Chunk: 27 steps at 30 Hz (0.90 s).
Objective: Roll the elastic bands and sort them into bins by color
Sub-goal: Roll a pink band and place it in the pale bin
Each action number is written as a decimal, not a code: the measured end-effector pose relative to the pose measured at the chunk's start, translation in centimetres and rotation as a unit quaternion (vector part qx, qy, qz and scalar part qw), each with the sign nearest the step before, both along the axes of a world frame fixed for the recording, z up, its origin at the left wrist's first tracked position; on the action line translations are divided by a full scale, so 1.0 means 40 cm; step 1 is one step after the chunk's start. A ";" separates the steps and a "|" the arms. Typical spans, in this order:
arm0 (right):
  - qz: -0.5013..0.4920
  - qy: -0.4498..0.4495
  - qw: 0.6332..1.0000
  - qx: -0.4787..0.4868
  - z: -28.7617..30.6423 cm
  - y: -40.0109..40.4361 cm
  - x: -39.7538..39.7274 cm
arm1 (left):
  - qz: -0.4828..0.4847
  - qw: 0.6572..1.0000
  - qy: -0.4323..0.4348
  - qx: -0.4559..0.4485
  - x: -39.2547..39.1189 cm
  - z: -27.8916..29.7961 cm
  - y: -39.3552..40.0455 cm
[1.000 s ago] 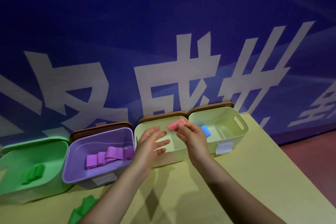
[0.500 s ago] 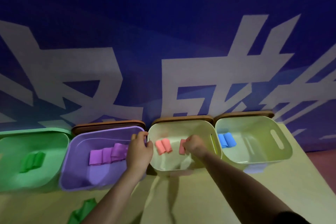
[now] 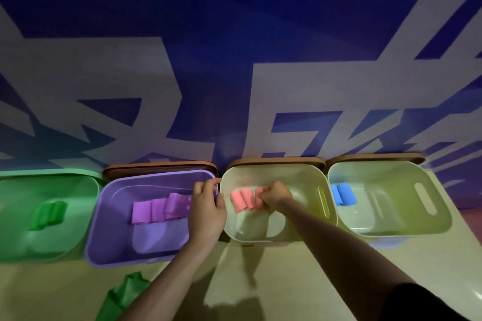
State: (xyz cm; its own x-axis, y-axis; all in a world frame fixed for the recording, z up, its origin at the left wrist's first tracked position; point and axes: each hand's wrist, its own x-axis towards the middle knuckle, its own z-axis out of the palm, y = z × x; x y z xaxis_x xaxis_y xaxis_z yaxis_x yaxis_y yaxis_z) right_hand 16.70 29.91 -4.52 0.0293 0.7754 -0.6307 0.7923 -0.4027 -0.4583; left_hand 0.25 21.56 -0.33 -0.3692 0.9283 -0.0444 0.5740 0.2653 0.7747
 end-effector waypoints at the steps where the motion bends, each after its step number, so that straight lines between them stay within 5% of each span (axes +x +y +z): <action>1: 0.005 0.005 1.000 0.005 -0.005 0.002 -0.001 | 0.000 1.000 0.000 0.001 0.000 -0.003 -0.001; 17: -0.040 0.044 0.993 0.099 -0.053 -0.015 0.000 | 0.009 1.000 -0.024 0.008 0.004 -0.006 -0.005; 27: -0.022 0.037 0.996 0.077 0.015 0.006 0.023 | -0.014 0.999 -0.039 -0.024 -0.021 -0.005 0.004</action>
